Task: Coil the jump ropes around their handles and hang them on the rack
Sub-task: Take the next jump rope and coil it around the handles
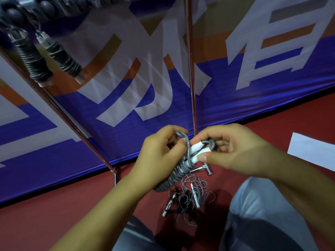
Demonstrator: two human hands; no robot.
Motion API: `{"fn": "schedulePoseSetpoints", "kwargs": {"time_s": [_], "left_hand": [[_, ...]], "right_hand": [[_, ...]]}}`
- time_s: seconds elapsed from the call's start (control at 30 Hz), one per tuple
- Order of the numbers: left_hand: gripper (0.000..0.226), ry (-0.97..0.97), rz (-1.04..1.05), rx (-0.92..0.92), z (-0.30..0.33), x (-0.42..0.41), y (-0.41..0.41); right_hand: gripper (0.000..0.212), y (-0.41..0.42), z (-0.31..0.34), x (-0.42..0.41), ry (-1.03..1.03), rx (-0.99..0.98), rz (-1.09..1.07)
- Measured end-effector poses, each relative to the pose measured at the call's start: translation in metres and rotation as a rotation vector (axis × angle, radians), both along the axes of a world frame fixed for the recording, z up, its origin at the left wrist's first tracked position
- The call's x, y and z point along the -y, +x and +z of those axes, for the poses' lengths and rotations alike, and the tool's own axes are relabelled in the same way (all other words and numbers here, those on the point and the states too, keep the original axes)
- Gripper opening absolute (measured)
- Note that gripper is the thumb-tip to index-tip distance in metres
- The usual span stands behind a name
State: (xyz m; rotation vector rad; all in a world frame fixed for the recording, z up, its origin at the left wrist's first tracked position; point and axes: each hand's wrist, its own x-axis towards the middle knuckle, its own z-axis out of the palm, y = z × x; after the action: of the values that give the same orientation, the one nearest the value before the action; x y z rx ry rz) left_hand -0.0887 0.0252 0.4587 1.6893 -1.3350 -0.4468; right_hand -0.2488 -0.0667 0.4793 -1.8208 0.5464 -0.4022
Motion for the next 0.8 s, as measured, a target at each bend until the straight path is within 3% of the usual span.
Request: {"fn": "schedulePoseSetpoints", "kwargs": {"time_s": [0.17, 0.23, 0.33, 0.43, 0.5, 0.67, 0.73, 0.8], "left_hand": [[0.01, 0.083, -0.028, -0.383, 0.004, 0.006, 0.004], [0.013, 0.101, -0.03, -0.455, 0.003, 0.008, 0.003], [0.02, 0.111, -0.028, -0.527, 0.003, 0.01, 0.001], [0.018, 0.163, -0.139, -0.55, 0.006, 0.01, 0.005], [0.022, 0.173, -0.202, -0.508, 0.008, 0.01, 0.009], [0.032, 0.256, -0.306, -0.123, 0.003, 0.011, 0.008], [0.036, 0.267, -0.316, -0.15, 0.002, 0.009, 0.007], [0.033, 0.202, -0.223, -0.073, 0.001, 0.007, 0.003]], "right_hand": [[0.032, -0.003, 0.004, 0.001, -0.29, -0.037, 0.009], [0.024, -0.004, 0.005, 0.0, -0.376, -0.045, 0.034], [0.03, -0.004, 0.006, 0.0, -0.478, -0.05, 0.081], [0.029, -0.007, 0.003, 0.005, -0.452, -0.018, 0.106], [0.028, -0.006, -0.001, 0.008, -0.481, 0.006, 0.127], [0.028, 0.0, -0.014, 0.011, -0.48, 0.091, 0.15], [0.03, 0.0, -0.018, 0.008, -0.356, 0.141, 0.136], [0.037, 0.002, -0.023, 0.005, -0.091, 0.239, 0.054]]}}
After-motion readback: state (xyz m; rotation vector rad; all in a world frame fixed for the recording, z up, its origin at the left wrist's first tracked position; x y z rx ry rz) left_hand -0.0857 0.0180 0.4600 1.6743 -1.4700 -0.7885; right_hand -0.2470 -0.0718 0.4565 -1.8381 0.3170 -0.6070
